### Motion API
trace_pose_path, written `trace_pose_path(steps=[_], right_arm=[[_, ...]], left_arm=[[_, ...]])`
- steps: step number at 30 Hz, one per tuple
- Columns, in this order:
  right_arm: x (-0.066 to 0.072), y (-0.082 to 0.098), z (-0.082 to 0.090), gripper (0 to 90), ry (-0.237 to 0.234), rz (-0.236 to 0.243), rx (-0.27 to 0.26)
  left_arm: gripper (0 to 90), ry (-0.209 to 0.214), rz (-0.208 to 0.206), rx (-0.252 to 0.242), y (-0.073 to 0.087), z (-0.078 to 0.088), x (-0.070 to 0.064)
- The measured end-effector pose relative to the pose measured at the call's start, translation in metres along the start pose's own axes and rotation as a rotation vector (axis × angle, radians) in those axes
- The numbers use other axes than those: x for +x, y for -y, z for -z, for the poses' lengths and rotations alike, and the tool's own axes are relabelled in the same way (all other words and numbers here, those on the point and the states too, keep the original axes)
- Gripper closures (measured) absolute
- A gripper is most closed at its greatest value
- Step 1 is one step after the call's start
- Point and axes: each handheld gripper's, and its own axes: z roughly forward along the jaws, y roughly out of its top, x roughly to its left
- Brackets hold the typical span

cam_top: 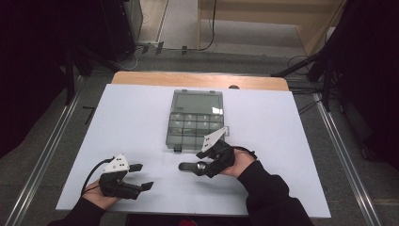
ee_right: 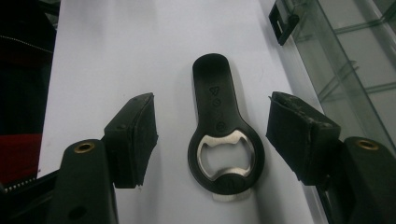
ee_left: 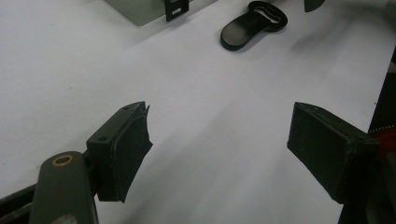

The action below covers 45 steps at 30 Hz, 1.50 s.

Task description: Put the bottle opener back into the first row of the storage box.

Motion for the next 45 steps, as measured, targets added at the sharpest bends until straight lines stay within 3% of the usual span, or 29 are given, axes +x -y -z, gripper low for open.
trace_pose_path(steps=[6, 9, 18, 21, 24, 30, 39, 45], right_arm=[[0.000, -0.004, -0.011, 35.9, 0.023, -0.014, 0.032], [-0.001, -0.007, -0.015, 37.4, 0.036, 0.002, 0.043], [0.003, -0.010, -0.024, 43.8, 0.047, 0.025, 0.057], [0.001, -0.009, -0.030, 45.2, 0.032, 0.026, 0.067], [0.003, -0.010, -0.030, 49.8, 0.038, 0.031, 0.070], [0.009, -0.012, -0.035, 62.8, 0.098, 0.096, 0.069], [0.008, -0.011, -0.034, 65.7, 0.095, 0.074, 0.054], [0.002, -0.011, -0.033, 65.8, 0.056, 0.003, 0.046]], left_arm=[[20.3, 0.000, -0.005, 0.004, 0.000, 0.000, 0.000], [20.4, 0.001, -0.004, 0.002, 0.000, 0.000, 0.000], [20.3, -0.007, -0.001, -0.008, 0.000, 0.002, 0.000], [20.3, -0.008, -0.005, -0.004, 0.000, 0.001, 0.000], [20.4, -0.011, -0.004, -0.007, 0.000, 0.002, 0.000], [20.4, -0.012, -0.002, -0.010, 0.000, 0.002, 0.000], [20.3, -0.010, -0.003, -0.009, -0.001, 0.002, 0.000], [20.4, -0.004, -0.001, -0.014, -0.001, 0.002, 0.000]])
